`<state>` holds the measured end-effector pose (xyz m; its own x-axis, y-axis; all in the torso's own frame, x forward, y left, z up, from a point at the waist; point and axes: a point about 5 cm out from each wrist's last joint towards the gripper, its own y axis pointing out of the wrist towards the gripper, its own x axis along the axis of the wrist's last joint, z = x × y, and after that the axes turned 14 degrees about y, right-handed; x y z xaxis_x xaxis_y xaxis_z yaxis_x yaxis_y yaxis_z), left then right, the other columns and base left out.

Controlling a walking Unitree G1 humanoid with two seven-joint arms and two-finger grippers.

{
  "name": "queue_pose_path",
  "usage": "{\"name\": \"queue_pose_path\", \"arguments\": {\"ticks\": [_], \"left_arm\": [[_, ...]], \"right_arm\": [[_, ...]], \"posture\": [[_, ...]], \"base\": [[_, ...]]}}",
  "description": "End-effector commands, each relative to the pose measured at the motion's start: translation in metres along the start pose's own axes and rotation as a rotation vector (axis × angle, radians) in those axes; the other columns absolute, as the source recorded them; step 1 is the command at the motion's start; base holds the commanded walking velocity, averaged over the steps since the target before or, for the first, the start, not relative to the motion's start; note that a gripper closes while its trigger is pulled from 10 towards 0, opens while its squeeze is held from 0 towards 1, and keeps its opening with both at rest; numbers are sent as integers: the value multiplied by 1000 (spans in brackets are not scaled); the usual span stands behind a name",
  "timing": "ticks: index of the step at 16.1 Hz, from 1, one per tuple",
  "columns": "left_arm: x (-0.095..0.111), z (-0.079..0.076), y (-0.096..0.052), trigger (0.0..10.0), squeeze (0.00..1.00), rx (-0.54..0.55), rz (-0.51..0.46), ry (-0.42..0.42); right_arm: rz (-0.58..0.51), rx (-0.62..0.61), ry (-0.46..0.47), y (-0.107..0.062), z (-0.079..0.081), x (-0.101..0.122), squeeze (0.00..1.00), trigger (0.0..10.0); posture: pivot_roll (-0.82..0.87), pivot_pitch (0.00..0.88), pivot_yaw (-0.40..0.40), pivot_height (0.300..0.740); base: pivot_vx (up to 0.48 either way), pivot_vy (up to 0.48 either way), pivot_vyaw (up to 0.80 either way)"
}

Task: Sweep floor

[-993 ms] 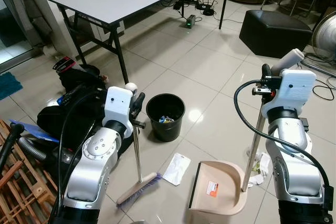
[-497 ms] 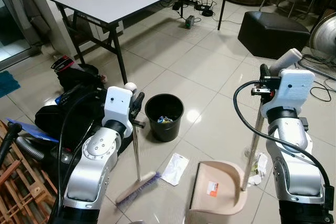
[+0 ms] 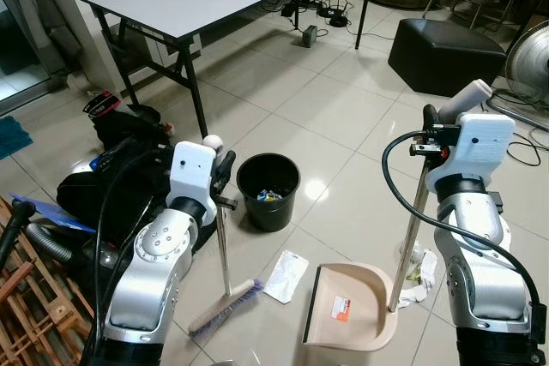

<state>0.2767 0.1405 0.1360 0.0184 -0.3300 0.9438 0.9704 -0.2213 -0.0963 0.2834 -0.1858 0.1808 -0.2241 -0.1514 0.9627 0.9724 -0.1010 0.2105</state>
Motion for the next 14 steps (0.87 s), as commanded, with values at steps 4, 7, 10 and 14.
{"name": "queue_pose_path", "arguments": {"ticks": [4,7,10,14], "left_arm": [[5,14,-2,10000,0,87,-17,12],[10,17,-4,0,0,79,-55,8],[12,19,-9,0,0,97,-51,32],[13,19,-4,10000,0,90,-52,54]], "right_arm": [[-83,43,80,3,7,15,0,10000],[-35,86,141,3,14,7,0,0],[0,52,104,3,12,-1,0,4039],[41,23,58,1,7,-13,0,10000]], "posture": [[-46,3,0,740],[-21,13,-16,740],[-15,17,-20,740],[-4,28,-18,740]], "base": [[0,0,0],[0,0,0],[0,0,0],[0,0,0]]}}
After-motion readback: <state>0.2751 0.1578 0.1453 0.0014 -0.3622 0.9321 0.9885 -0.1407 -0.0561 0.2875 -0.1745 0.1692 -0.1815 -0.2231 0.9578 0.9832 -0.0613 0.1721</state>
